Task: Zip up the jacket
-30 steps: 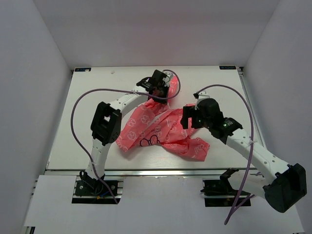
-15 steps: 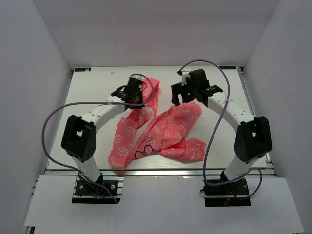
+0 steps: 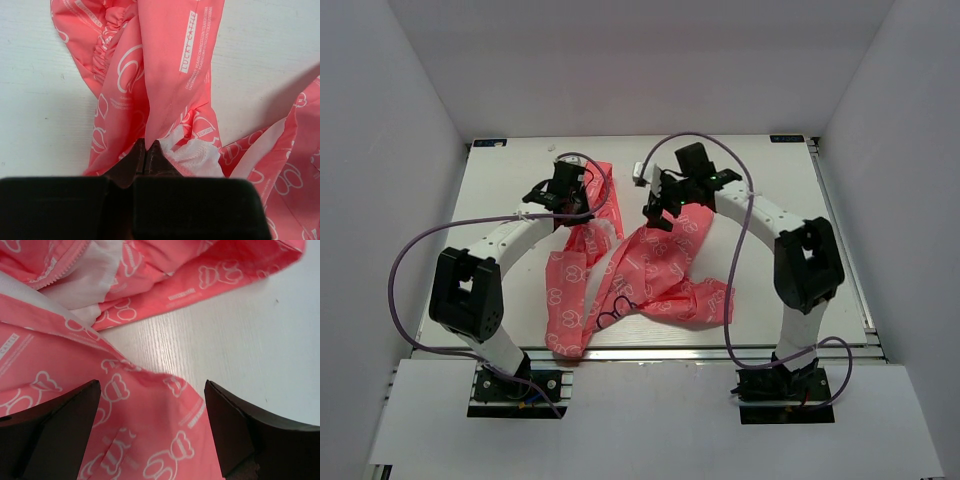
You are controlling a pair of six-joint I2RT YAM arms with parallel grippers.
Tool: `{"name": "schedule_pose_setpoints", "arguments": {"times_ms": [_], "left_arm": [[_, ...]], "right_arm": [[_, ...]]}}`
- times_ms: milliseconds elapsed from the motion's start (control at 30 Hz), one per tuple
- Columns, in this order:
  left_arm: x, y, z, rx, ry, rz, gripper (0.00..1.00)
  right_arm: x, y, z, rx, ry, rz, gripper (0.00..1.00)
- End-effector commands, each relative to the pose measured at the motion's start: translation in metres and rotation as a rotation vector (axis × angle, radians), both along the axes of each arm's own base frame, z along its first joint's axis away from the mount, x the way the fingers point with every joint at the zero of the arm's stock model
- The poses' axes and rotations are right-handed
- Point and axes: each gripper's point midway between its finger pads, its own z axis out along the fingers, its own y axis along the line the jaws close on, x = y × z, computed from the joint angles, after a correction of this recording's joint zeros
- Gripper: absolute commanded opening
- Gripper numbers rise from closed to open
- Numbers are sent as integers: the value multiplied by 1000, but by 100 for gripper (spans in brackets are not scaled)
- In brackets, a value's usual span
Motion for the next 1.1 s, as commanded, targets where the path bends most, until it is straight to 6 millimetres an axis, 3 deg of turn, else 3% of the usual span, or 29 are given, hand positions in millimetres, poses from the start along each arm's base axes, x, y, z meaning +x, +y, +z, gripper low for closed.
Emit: {"name": "schedule_pose_setpoints", "arguments": {"times_ms": [0, 100, 267, 333, 367, 400, 467, 533, 567, 600, 633, 667, 700, 733, 767, 800, 833, 933, 1033, 1067], "left_arm": [[9, -2, 20, -25, -51, -3, 0], [13, 2, 22, -25, -46, 6, 0], [14, 7, 22, -21, -41, 10, 0], [15, 8, 22, -17, -40, 10, 0], [15, 10, 23, -14, -41, 16, 0], [14, 13, 21, -11, -31, 22, 0], [15, 23, 21, -6, -27, 59, 0], [7, 35, 19, -9, -7, 116, 0], [4, 42, 19, 3, -12, 152, 0], [-1, 47, 30, -1, -40, 184, 0], [-5, 54, 31, -8, -43, 235, 0], [-10, 61, 30, -1, -38, 273, 0], [-18, 74, 33, 32, -38, 333, 0], [-23, 83, 31, 46, -27, 375, 0], [-28, 89, 30, 39, -19, 433, 0], [-36, 101, 29, 67, -8, 485, 0], [-39, 107, 28, 60, -6, 528, 0], [-48, 121, 24, 68, 2, 589, 0], [-56, 129, 24, 76, 0, 645, 0], [-58, 132, 25, 80, -2, 660, 0]], "right_arm": [[-15, 26, -21, -65, -29, 168, 89], [-17, 36, -41, -128, -24, 196, 89], [-16, 48, -58, -121, -49, 178, 89], [-7, 66, -47, -44, -116, 168, 75], [-6, 72, -45, -18, -108, 143, 60], [-6, 77, -41, -5, -108, 143, 28], [-8, 79, -27, 20, -79, 121, 0], [-14, 67, -19, -3, -46, 58, 0], [-24, 62, 8, 39, -26, 2, 0], [-41, 48, -4, 10, 24, -43, 0], [-60, 48, 1, 24, 41, -56, 0], [-84, 42, 34, 86, 31, -89, 0], [-109, 26, 6, 16, 59, -119, 0], [-133, 21, 5, -4, 64, -118, 0], [-174, 27, 20, 14, 46, -61, 0], [-204, 16, -1, -39, 103, -60, 0], [-246, 11, -3, -68, 152, 4, 0], [-326, -19, -37, -188, 390, 50, 0], [-365, -43, -58, -286, 496, 7, 0], [-368, -41, -57, -271, 481, 6, 0]]}}
